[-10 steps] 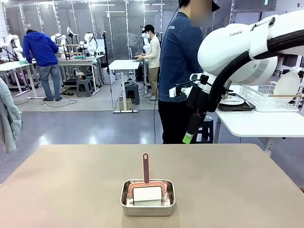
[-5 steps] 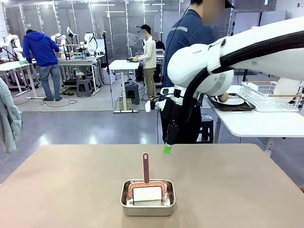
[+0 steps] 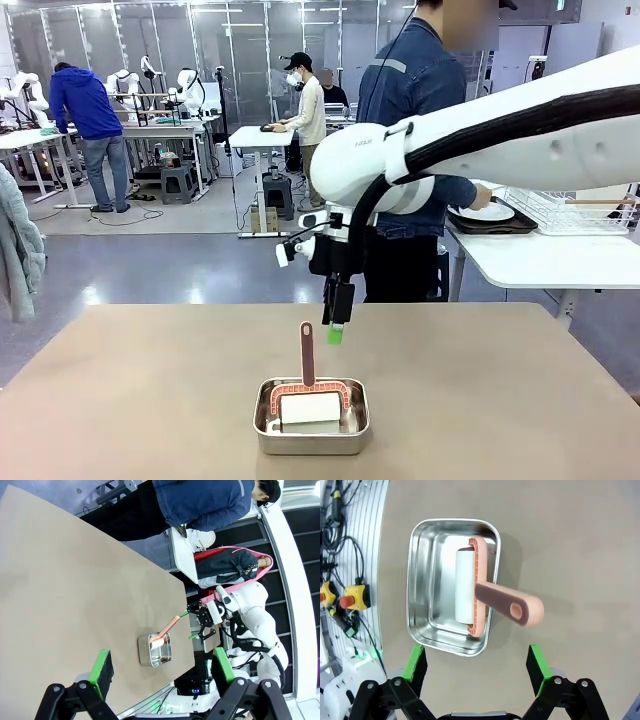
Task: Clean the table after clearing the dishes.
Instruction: When the right (or left) Handle tray is removed, use the right hand (or left hand) to clean the right (or left) side of the table with the Lint Roller.
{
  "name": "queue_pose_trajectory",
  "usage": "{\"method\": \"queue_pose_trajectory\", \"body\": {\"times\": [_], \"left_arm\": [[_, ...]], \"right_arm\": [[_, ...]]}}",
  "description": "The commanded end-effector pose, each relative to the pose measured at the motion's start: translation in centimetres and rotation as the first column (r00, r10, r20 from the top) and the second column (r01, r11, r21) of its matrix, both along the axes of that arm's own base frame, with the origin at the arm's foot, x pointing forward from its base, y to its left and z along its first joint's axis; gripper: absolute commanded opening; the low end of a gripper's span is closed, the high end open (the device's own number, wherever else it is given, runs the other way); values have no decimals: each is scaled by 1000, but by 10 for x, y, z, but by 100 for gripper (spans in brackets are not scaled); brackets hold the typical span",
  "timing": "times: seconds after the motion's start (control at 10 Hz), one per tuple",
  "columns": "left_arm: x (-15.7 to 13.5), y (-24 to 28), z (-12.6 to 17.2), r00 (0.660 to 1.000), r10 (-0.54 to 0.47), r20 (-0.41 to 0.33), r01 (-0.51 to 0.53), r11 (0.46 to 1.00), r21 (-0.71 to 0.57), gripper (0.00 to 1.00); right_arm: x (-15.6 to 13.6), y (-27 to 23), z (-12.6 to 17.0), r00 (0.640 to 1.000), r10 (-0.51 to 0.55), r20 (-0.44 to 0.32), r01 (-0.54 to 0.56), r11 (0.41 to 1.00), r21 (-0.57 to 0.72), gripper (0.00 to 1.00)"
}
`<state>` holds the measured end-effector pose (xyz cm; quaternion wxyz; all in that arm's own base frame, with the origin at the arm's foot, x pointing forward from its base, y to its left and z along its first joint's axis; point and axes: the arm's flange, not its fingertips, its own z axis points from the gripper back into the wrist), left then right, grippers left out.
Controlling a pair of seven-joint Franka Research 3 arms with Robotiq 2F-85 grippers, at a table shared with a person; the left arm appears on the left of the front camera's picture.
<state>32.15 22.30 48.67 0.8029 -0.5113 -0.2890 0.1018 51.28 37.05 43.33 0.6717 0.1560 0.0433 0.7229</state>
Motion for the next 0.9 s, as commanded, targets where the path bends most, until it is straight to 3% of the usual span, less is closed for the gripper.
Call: {"method": "queue_pose_trajectory", "body": {"times": [0.0,0.4,0.8], "left_arm": [[-3,0,4,1000,4,-7,-4,1000,-16,100],[-3,0,4,1000,4,-7,-4,1000,-16,100],[-3,0,4,1000,4,-7,-4,1000,-16,100]], "right_arm": [[7,18,-3,999,47,-20,-48,998,-36,100],[5,40,-28,997,56,-59,-62,992,-113,100],[20,56,-36,986,94,-137,-113,985,-131,100]]}}
